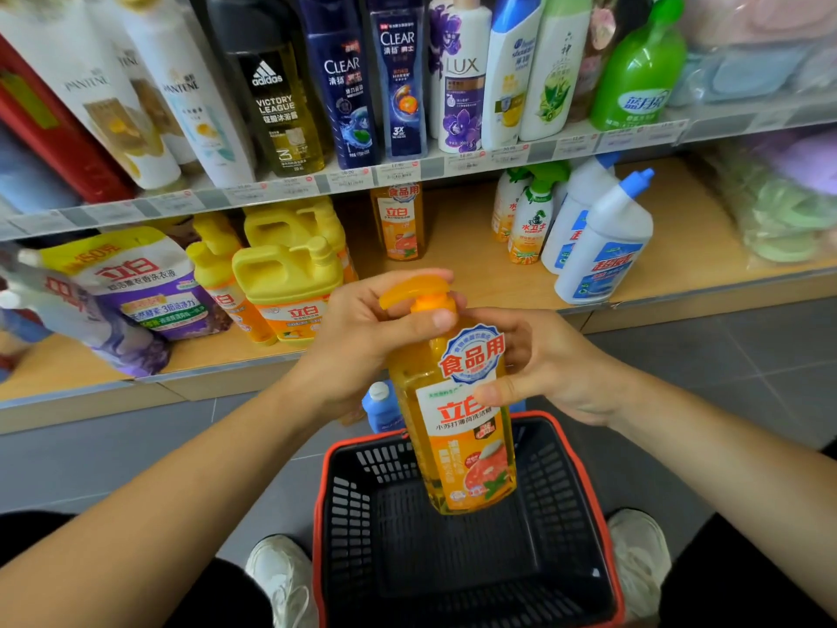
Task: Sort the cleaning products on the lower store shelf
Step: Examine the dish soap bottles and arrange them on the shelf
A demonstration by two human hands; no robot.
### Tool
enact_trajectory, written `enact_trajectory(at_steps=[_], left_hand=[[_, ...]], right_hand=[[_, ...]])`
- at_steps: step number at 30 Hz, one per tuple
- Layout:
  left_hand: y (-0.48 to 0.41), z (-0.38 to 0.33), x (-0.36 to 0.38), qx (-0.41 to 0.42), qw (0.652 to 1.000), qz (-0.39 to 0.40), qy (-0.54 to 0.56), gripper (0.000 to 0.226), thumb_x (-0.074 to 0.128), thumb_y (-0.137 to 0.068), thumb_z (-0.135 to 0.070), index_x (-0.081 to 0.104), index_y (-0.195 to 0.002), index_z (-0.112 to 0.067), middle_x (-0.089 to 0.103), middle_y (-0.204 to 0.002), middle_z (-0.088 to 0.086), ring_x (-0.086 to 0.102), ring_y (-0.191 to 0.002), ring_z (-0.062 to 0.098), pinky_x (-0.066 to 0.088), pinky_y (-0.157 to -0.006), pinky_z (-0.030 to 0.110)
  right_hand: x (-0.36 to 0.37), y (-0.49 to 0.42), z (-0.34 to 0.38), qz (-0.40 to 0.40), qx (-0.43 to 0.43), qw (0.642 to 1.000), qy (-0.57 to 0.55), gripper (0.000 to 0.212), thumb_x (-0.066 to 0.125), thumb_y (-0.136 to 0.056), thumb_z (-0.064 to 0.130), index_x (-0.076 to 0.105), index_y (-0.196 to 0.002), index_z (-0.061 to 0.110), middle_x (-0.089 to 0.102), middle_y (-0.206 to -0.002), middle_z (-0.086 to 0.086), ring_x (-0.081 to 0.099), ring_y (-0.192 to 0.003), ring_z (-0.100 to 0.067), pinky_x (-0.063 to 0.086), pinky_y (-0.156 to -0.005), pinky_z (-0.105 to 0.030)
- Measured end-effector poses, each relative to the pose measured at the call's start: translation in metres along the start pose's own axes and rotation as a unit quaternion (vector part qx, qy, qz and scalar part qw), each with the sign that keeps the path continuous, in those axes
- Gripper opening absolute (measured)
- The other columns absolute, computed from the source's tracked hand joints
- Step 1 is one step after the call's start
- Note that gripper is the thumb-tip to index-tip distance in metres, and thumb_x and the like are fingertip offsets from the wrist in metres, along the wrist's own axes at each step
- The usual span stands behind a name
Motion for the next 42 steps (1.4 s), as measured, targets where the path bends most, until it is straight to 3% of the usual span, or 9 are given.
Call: enact_trajectory(at_steps=[5,11,18,26,29,34,37,40,42], left_hand=[[-0.003,0.005,0.003,-0.045,0.993,0.084,0.067,0.052,0.08,-0.078,-0.037,0.068,-0.126,-0.021,0.072,-0.122,0.011,0.068,-0.115,0.026,0.058,-0.089,0.035],[-0.001,0.034,-0.009,-0.087,0.996,0.023,0.027,0.052,0.059,-0.091,-0.035,0.057,-0.138,-0.011,0.066,-0.133,0.013,0.063,-0.123,0.03,0.053,-0.098,0.039],[0.026,0.092,0.0,-0.159,0.979,0.098,-0.082,0.074,0.082,-0.074,-0.031,0.052,-0.139,-0.017,0.068,-0.133,0.003,0.064,-0.124,0.022,0.054,-0.098,0.032],[0.021,0.109,0.003,-0.181,0.983,-0.008,0.018,0.083,0.091,-0.058,-0.02,0.052,-0.129,-0.003,0.072,-0.12,0.014,0.07,-0.111,0.033,0.058,-0.092,0.041],[0.017,0.102,-0.002,-0.146,0.984,-0.081,0.064,0.078,0.092,-0.05,-0.014,0.053,-0.118,-0.006,0.072,-0.115,0.018,0.073,-0.101,0.034,0.06,-0.08,0.039],[0.005,0.072,-0.024,-0.081,0.982,-0.173,-0.014,0.093,0.093,-0.043,-0.022,0.052,-0.123,0.0,0.074,-0.106,0.017,0.073,-0.097,0.037,0.061,-0.078,0.048],[0.001,0.053,-0.029,-0.056,0.978,-0.187,-0.077,0.089,0.093,-0.042,-0.028,0.058,-0.121,-0.005,0.074,-0.108,0.017,0.072,-0.101,0.037,0.058,-0.087,0.058],[-0.003,0.039,-0.031,-0.033,0.97,-0.195,-0.143,0.079,0.095,-0.043,-0.025,0.062,-0.115,-0.014,0.076,-0.1,0.006,0.074,-0.09,0.021,0.062,-0.077,0.043],[-0.007,0.029,-0.029,-0.016,0.961,-0.188,-0.204,0.076,0.095,-0.045,-0.026,0.065,-0.114,-0.018,0.075,-0.095,-0.001,0.072,-0.081,0.009,0.058,-0.069,0.027]], right_hand=[[-0.001,-0.001,-0.002,0.009,-0.001,1.0,-0.026,0.066,0.078,-0.071,-0.002,0.061,-0.134,0.01,0.069,-0.126,-0.017,0.062,-0.12,-0.038,0.052,-0.102,-0.047],[-0.016,-0.003,0.003,-0.083,-0.03,0.996,-0.03,0.083,0.09,-0.059,0.0,0.059,-0.135,0.011,0.074,-0.116,-0.008,0.07,-0.106,-0.019,0.058,-0.083,-0.032],[-0.04,0.001,0.016,-0.203,-0.082,0.972,-0.083,0.054,0.082,-0.067,0.016,0.068,-0.119,0.015,0.077,-0.108,-0.006,0.074,-0.103,-0.024,0.06,-0.074,-0.032],[-0.058,-0.005,0.003,-0.282,-0.05,0.938,-0.196,0.066,0.083,-0.07,0.022,0.056,-0.127,0.004,0.075,-0.114,-0.008,0.074,-0.103,-0.027,0.06,-0.075,-0.041],[-0.063,-0.006,-0.002,-0.289,-0.044,0.934,-0.203,0.054,0.078,-0.081,0.022,0.057,-0.127,0.003,0.074,-0.117,-0.008,0.073,-0.105,-0.026,0.06,-0.076,-0.043],[-0.06,-0.004,-0.01,-0.286,0.054,0.952,-0.099,0.037,0.06,-0.1,0.035,0.06,-0.126,0.009,0.077,-0.106,-0.01,0.076,-0.094,-0.027,0.062,-0.084,-0.047],[-0.07,0.007,0.0,-0.319,0.103,0.937,0.094,0.04,0.065,-0.094,0.046,0.071,-0.093,0.007,0.075,-0.069,-0.01,0.075,-0.063,-0.026,0.062,-0.058,-0.036],[-0.081,0.017,0.027,-0.375,-0.01,0.88,0.292,0.04,0.073,-0.089,0.043,0.069,-0.062,0.014,0.066,-0.05,0.001,0.065,-0.048,-0.012,0.05,-0.051,-0.026],[-0.073,0.017,0.046,-0.346,-0.12,0.862,0.351,0.023,0.078,-0.083,0.04,0.073,-0.074,0.019,0.069,-0.063,0.01,0.066,-0.064,-0.002,0.053,-0.063,-0.024]])
Point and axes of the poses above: each hand's wrist, its own y-axis away from the middle knuckle, its own x-axis out of the palm, z = x × y, the point moved 6 cm from there along -y, towards the middle knuckle
